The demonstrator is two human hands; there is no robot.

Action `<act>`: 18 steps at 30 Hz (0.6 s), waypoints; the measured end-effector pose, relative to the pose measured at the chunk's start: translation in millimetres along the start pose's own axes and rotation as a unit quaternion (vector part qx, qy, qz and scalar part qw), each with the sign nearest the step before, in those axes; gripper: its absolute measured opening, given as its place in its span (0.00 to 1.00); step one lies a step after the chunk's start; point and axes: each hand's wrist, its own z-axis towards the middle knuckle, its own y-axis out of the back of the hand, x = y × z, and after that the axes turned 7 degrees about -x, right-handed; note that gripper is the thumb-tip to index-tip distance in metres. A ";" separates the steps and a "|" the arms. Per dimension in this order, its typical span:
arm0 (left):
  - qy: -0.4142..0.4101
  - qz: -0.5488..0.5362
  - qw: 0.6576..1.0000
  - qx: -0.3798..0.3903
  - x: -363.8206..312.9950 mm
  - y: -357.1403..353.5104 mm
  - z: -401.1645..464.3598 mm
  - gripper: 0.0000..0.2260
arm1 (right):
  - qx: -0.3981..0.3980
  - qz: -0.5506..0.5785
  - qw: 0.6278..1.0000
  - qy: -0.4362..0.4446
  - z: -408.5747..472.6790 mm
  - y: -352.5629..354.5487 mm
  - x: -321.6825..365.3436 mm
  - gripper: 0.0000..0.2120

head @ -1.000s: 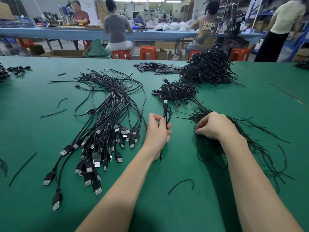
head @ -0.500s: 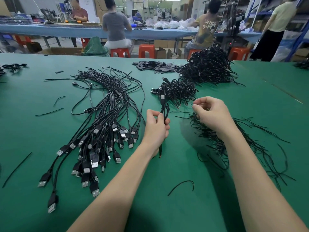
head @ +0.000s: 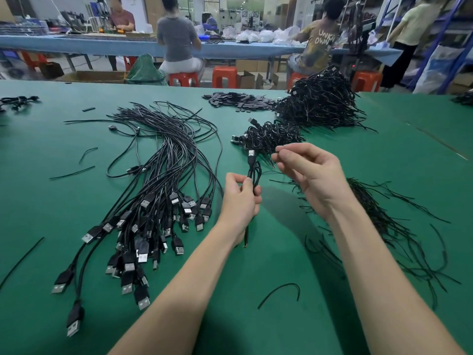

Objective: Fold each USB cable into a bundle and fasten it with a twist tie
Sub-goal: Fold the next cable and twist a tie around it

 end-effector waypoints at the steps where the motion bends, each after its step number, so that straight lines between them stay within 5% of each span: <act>1: 0.005 -0.006 1.000 0.001 -1.2 -1.0 -0.7 0.07 | 0.011 0.007 1.000 0.011 -0.9 -4.3 -6.4 0.05; 4: 0.021 -0.028 0.999 0.018 -5.3 -6.2 -4.1 0.07 | 0.026 -0.017 0.999 0.038 -2.0 -10.6 -20.5 0.07; 11: 0.015 -0.015 0.999 0.029 -14.2 -3.1 -0.1 0.07 | 0.004 -0.319 0.932 0.169 2.4 -0.4 -24.7 0.08; 18: -0.009 0.017 1.000 0.004 -13.8 1.1 3.2 0.10 | 0.026 -0.328 0.937 0.120 1.1 -0.8 -22.4 0.03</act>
